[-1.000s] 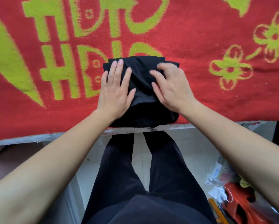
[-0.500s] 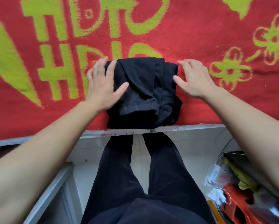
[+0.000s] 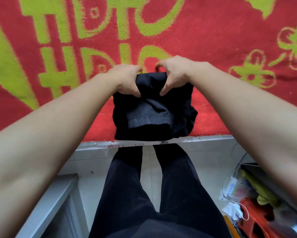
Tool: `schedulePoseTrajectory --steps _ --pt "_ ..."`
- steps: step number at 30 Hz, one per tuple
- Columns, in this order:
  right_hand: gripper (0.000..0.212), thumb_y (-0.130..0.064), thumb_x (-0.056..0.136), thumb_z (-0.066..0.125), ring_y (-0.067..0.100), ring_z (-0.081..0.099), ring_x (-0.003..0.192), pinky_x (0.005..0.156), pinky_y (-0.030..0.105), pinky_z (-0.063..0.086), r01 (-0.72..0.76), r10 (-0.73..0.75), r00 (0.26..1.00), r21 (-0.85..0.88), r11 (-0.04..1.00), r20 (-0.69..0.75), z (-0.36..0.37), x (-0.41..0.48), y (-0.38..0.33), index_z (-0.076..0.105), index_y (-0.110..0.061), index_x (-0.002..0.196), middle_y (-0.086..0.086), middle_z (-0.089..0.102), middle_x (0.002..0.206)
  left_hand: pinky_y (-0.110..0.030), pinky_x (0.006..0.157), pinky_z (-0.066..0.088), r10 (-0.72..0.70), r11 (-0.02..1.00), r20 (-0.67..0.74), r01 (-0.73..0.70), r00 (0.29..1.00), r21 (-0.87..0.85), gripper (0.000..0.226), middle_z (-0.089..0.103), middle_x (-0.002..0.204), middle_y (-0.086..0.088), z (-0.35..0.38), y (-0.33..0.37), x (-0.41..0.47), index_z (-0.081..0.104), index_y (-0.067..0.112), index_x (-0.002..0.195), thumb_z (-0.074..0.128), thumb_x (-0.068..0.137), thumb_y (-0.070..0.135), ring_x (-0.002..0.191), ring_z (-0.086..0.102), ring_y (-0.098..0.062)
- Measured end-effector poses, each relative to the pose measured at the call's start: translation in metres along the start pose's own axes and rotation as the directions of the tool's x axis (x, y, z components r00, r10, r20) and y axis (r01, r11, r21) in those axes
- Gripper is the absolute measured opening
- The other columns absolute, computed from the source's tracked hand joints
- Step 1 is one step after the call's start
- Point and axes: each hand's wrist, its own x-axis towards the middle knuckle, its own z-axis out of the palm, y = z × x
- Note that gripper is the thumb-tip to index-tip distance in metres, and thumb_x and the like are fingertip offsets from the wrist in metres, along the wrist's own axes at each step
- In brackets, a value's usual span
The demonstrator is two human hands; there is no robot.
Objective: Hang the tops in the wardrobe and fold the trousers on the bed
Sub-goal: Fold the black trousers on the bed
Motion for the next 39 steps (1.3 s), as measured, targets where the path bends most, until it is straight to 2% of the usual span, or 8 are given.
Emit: schedulePoseTrajectory --steps 5,9,11,14,18,23,31,39 --pt "0.093 -0.044 0.074 0.084 0.037 0.056 0.123 0.097 0.043 0.050 -0.025 0.032 0.995 0.071 0.997 -0.100 0.012 -0.035 -0.006 0.037 -0.012 0.148 0.018 0.058 0.134 -0.045 0.092 0.049 0.020 1.000 -0.113 -0.020 0.993 -0.001 0.080 0.059 0.124 -0.017 0.006 0.006 -0.036 0.035 0.018 0.149 0.071 0.078 0.031 0.118 0.053 -0.040" --pt "0.043 -0.041 0.083 0.072 0.033 0.063 0.108 0.084 0.041 0.053 -0.002 -0.003 0.962 -0.017 1.000 -0.273 -0.015 -0.091 -0.024 0.062 -0.024 0.122 0.007 0.068 0.109 -0.046 0.083 0.051 0.056 0.998 -0.254 -0.055 0.966 0.008 0.051 0.055 0.102 -0.009 -0.035 0.016 -0.088 0.055 0.023 0.132 0.066 0.082 0.028 0.104 0.053 -0.035" --pt "0.057 -0.042 0.086 0.069 0.032 0.061 0.108 0.079 0.039 0.051 -0.033 0.008 0.923 -0.057 0.998 -0.385 -0.042 -0.125 -0.041 0.053 -0.022 0.137 0.007 0.067 0.110 -0.044 0.081 0.049 0.042 0.999 -0.348 -0.035 0.936 0.028 0.064 0.052 0.106 -0.006 -0.068 0.022 -0.121 0.044 0.024 0.143 0.065 0.083 0.027 0.106 0.049 -0.032" --pt "0.087 -0.037 0.087 0.067 0.033 0.059 0.107 0.071 0.039 0.044 -0.045 0.008 0.819 -0.050 0.998 -0.574 -0.094 -0.176 -0.073 0.020 -0.015 0.156 0.009 0.064 0.113 -0.043 0.076 0.045 0.040 0.999 -0.530 -0.024 0.847 0.037 0.089 0.054 0.114 -0.007 -0.128 0.029 -0.175 0.019 0.017 0.155 0.067 0.079 0.022 0.110 0.045 -0.032" --pt "0.060 -0.033 0.087 0.063 0.031 0.052 0.114 0.076 0.040 0.047 -0.074 -0.050 0.678 -0.136 0.988 -0.733 -0.175 -0.249 -0.124 0.044 -0.022 0.143 0.006 0.060 0.118 -0.043 0.076 0.047 0.056 0.992 -0.721 0.041 0.691 0.116 0.084 0.053 0.116 -0.009 -0.218 0.034 -0.258 0.026 0.014 0.153 0.066 0.079 0.019 0.109 0.044 -0.032" --pt "0.035 -0.037 0.087 0.060 0.029 0.055 0.109 0.078 0.037 0.048 -0.091 -0.202 0.513 -0.287 0.954 -0.834 -0.256 -0.340 -0.188 0.063 -0.031 0.121 0.002 0.061 0.107 -0.042 0.079 0.048 0.065 0.972 -0.845 0.157 0.530 0.174 0.073 0.052 0.113 -0.008 -0.301 0.041 -0.371 0.040 0.016 0.146 0.064 0.077 0.021 0.108 0.046 -0.032" --pt "0.039 -0.036 0.082 0.062 0.025 0.060 0.109 0.082 0.036 0.051 0.080 -0.577 0.385 -0.597 0.798 -0.720 -0.271 -0.407 -0.267 0.064 -0.040 0.121 -0.002 0.063 0.110 -0.040 0.086 0.049 -0.203 0.915 -0.924 0.399 0.324 -0.062 0.078 0.050 0.120 -0.006 -0.266 0.046 -0.499 0.032 0.018 0.151 0.061 0.079 0.019 0.113 0.044 -0.028" --pt "0.035 -0.025 0.081 0.059 0.028 0.059 0.105 0.066 0.033 0.041 0.364 -0.901 0.257 -0.829 0.425 -0.349 -0.148 -0.428 -0.361 0.064 -0.027 0.115 0.002 0.060 0.108 -0.039 0.090 0.046 -0.616 0.673 -0.773 0.612 0.154 -0.415 0.067 0.049 0.126 -0.006 -0.094 0.067 -0.620 0.041 0.020 0.145 0.057 0.080 0.019 0.122 0.042 -0.029"
